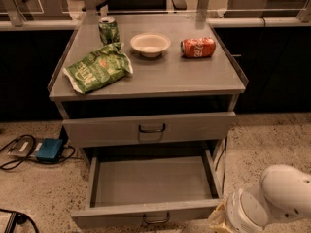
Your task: Close middle drawer
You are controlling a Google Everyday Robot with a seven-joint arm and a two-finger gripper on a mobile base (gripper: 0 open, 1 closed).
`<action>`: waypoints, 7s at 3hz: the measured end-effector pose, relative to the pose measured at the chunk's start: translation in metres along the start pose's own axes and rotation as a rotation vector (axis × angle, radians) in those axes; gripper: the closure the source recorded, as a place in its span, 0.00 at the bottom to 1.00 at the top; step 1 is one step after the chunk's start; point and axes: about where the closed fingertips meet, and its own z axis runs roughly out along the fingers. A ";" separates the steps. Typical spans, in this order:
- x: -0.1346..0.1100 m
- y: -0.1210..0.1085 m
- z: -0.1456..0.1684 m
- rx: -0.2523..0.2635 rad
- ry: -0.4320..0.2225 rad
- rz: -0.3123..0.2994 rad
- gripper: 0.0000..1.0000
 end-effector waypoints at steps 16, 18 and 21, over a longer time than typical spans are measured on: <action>-0.047 -0.169 0.223 -0.091 -0.121 0.130 0.91; -0.041 -0.194 0.216 -0.011 -0.133 0.171 1.00; -0.041 -0.195 0.215 -0.009 -0.134 0.172 0.29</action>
Offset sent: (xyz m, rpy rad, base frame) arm -0.0046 -0.0416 -0.1105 0.1217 -0.0488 -0.2282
